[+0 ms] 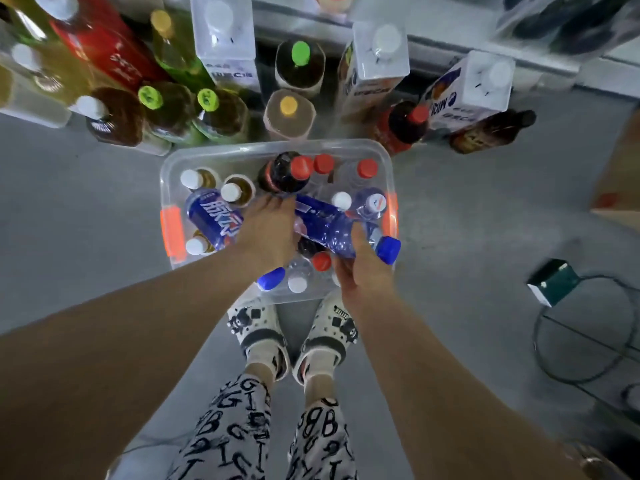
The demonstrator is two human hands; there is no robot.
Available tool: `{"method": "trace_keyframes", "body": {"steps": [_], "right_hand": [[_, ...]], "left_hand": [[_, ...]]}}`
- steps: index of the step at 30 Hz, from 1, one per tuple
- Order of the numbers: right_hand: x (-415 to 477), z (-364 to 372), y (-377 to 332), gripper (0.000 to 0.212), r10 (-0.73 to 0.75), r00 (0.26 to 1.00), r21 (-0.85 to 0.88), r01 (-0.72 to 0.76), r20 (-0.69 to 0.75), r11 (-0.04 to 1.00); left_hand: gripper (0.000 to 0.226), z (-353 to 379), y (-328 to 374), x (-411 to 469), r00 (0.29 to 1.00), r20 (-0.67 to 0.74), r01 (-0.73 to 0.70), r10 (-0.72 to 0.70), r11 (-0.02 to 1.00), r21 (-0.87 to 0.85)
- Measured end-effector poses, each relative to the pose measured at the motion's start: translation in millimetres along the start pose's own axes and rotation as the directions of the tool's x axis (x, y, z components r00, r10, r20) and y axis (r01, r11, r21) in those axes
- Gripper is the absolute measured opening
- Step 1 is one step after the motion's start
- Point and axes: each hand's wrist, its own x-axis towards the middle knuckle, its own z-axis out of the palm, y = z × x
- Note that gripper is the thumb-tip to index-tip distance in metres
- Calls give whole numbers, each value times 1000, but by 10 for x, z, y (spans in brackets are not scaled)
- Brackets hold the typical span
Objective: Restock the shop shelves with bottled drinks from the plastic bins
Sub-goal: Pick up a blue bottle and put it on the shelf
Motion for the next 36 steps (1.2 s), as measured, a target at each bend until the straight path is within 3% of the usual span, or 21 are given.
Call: {"method": "trace_keyframes", "body": {"steps": [5, 8, 12, 16, 19, 26, 29, 33, 34, 36], "right_hand": [[30, 38, 38, 42, -31, 999, 102, 28, 26, 994], [-30, -36, -39, 37, -61, 995, 83, 55, 77, 995], [-220, -182, -210, 46, -140, 982, -34, 146, 129, 989], [-611, -307, -486, 46, -208, 963, -86, 225, 174, 971], [-961, -347, -696, 44, -236, 940, -125, 272, 247, 954], [-1940, -350, -1205, 55, -248, 872, -266, 381, 423, 885], [-2443, -314, -1461, 57, -249, 832, -336, 448, 496, 828], [-3201, -383, -1834, 78, -204, 782, -452, 528, 589, 719], [-3374, -407, -1915, 72, -188, 766, -463, 543, 614, 701], [-3709, -441, -2046, 38, -170, 714, -434, 578, 679, 692]], "left_hand": [[64, 59, -22, 163, 998, 56, 31, -35, 996, 78], [62, 12, -55, 140, 998, 57, 11, -14, 998, 60], [78, -134, -48, -94, 998, 53, -35, 34, 999, 25], [79, -449, 109, -431, 995, 40, -81, 91, 976, -204], [82, -732, 214, -709, 998, 34, -29, 46, 924, -381], [89, -1536, 672, -1459, 990, 124, 10, 66, 849, -528], [97, -1903, 980, -1867, 986, 74, -76, 152, 791, -607], [94, -2412, 1313, -2413, 992, 0, -86, 125, 680, -728], [94, -2539, 1374, -2539, 993, -5, -80, 116, 653, -753], [94, -2785, 1474, -2779, 994, -21, -81, 107, 601, -795]]}}
